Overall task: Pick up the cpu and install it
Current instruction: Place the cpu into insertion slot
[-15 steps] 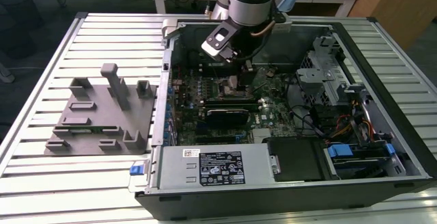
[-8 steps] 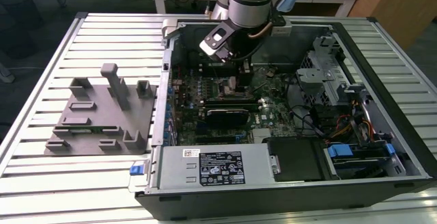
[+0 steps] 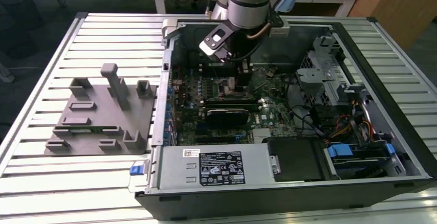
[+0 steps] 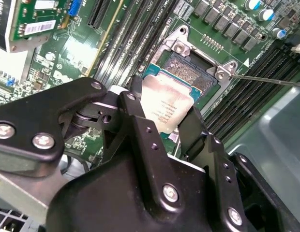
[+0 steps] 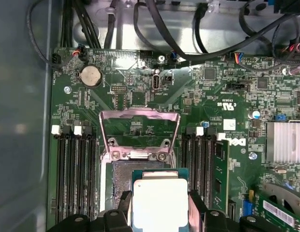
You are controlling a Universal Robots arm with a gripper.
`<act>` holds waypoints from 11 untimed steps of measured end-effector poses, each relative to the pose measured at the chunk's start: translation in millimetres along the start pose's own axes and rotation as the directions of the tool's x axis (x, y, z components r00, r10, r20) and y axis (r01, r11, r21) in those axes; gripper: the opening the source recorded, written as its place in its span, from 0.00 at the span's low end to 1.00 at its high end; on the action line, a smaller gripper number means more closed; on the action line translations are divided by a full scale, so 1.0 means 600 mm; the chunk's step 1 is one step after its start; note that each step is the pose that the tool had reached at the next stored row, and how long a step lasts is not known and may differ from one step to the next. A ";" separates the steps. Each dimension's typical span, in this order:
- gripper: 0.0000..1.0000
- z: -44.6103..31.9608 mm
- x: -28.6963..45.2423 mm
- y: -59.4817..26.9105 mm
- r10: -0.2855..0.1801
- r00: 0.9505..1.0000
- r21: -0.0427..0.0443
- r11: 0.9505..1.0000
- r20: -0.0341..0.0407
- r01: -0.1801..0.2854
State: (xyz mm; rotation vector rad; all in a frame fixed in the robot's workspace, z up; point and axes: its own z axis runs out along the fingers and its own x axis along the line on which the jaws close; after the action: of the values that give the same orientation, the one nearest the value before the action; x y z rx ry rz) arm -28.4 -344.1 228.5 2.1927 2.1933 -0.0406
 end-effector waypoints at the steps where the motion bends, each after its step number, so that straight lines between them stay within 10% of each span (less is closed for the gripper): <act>1: 0.55 0.002 0.001 0.000 0.000 1.000 0.000 1.000 0.000 0.000; 11: 0.55 0.014 0.006 -0.001 0.000 1.000 0.000 1.000 0.006 0.000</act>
State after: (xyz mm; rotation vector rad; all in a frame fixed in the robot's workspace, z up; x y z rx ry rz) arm -28.7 -340.8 219.9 2.1902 2.1899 -0.0467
